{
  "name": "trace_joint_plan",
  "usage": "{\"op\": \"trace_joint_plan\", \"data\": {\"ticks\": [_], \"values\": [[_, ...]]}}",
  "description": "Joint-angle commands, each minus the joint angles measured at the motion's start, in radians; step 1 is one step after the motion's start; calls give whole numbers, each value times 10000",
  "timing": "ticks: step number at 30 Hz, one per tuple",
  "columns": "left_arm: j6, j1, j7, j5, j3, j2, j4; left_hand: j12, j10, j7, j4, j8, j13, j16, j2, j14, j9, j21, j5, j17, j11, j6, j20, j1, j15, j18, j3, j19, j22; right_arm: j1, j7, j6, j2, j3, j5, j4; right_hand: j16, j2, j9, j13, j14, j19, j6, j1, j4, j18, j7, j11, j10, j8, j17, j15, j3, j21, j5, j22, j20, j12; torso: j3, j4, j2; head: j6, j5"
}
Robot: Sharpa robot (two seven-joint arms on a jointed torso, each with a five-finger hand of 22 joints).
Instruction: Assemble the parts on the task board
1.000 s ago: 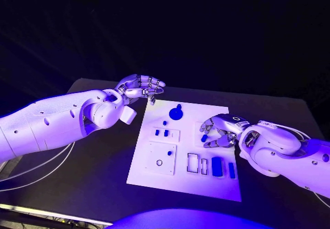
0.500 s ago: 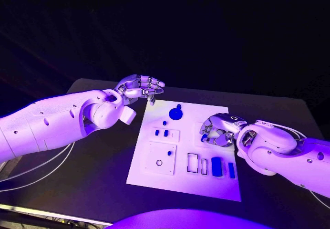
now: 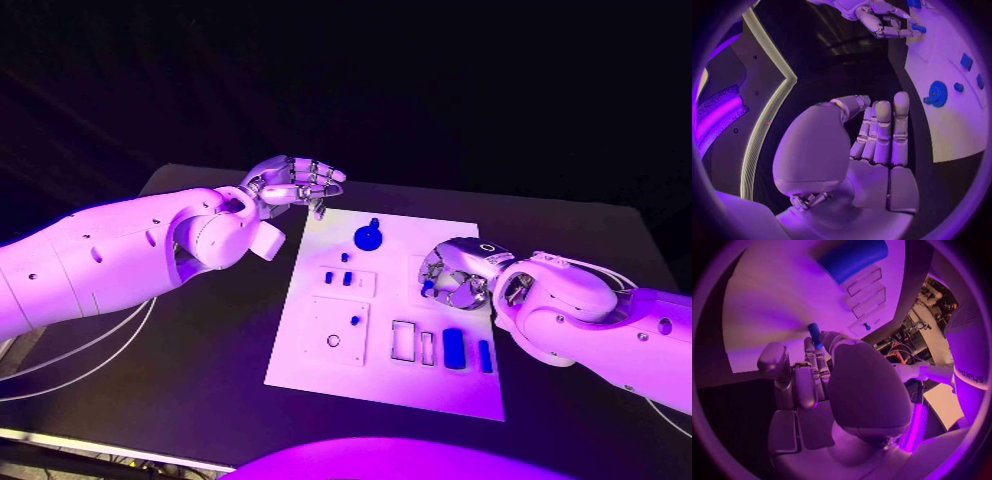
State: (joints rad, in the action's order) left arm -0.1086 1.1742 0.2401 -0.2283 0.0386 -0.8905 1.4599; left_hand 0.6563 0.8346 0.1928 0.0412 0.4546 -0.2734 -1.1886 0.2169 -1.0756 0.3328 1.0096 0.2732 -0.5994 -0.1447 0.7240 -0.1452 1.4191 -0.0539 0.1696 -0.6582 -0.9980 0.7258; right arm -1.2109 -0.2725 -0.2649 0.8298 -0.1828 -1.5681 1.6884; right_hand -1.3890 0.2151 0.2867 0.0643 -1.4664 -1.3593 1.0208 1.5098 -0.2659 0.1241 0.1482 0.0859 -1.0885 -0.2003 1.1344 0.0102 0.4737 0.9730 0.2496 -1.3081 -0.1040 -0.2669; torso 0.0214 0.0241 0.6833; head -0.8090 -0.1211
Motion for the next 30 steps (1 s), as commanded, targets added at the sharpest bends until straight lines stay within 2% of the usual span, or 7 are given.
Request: {"op": "trace_joint_plan", "data": {"ticks": [1, 8, 16, 22, 24, 30], "values": [[153, 8, 48, -11, 6, 21, 13, 45, -64, 301, 3, 52, 11, -34, -6, -1, -16, 32, 42, -9, 4, -80, -35, -71, -61, 164, -4, 25, 10, 27, -38, 182, -13, -11, -218, 7, -51, 76, 59, 42, -176, -84, 170, 29, 105, -147, -32, -37, -232, -113, 30, -97, 243, 54, -61, -125, 15, 3, 9, 4, -2, -12, 12], [168, 8, 42, -11, 6, 25, 15, 58, -67, 300, 4, 67, 13, -38, -19, 2, -18, 34, 45, 3, 6, -85, -37, -72, -60, 166, -11, 26, 9, 48, -56, -42, -17, -13, -373, 41, -135, -47, 366, 97, -234, -229, 592, -58, 699, -212, -174, -231, -1026, -513, 222, -258, 1003, 471, -76, -399, 163, 78, 12, 8, -4, -24, 12], [159, 8, 36, -11, 6, 27, 17, 77, -70, 303, 26, 89, 16, -48, -45, -4, -19, 33, 47, 0, 4, -87, -42, -94, -63, 165, -16, 27, 7, 55, -27, -566, 28, -11, -533, 141, -190, -99, 647, 196, -269, -347, 629, -152, 1443, -277, -210, -322, -1601, -720, 347, -354, 1770, 885, -70, -695, 287, 217, 17, 10, -4, -23, -10], [148, 8, 34, -11, 6, 37, 19, 85, -72, 303, 37, 99, 18, -53, -57, -6, -20, 32, 47, -1, 3, -89, -44, -105, -65, 165, -19, 28, 6, -3, 11, -839, 131, 8, -515, 361, -222, -70, 746, 245, -287, -375, 674, -299, 1648, -297, -233, -348, -1758, -788, 418, -372, 1981, 1023, -85, -804, 305, 269, 31, 0, -20, -2, -9], [148, 8, 34, -11, 6, 42, 16, 85, -72, 303, 37, 99, 18, -53, -57, -6, -20, 32, 47, -1, 3, -89, -44, -105, -65, 165, -19, 28, 6, -31, 11, -865, 166, 21, -414, 433, -225, -70, 750, 247, -288, -376, 677, -306, 1655, -297, -234, -349, -1764, -791, 425, -373, 1989, 1028, -85, -808, 306, 271, 23, 3, -18, 6, -11], [149, 8, 42, -8, 6, 81, -30, 85, -72, 303, 37, 99, 18, -53, -57, -6, -20, 32, 47, -1, 3, -89, -44, -105, -65, 165, -19, 28, 6, -263, -4, -966, 376, 91, -9, 932, -222, -64, 776, 259, -287, -376, 685, -355, 1699, -299, -239, -355, -1794, -807, 417, -379, 2035, 1043, -88, -828, 310, 290, 23, 14, -31, 57, 4]]}}
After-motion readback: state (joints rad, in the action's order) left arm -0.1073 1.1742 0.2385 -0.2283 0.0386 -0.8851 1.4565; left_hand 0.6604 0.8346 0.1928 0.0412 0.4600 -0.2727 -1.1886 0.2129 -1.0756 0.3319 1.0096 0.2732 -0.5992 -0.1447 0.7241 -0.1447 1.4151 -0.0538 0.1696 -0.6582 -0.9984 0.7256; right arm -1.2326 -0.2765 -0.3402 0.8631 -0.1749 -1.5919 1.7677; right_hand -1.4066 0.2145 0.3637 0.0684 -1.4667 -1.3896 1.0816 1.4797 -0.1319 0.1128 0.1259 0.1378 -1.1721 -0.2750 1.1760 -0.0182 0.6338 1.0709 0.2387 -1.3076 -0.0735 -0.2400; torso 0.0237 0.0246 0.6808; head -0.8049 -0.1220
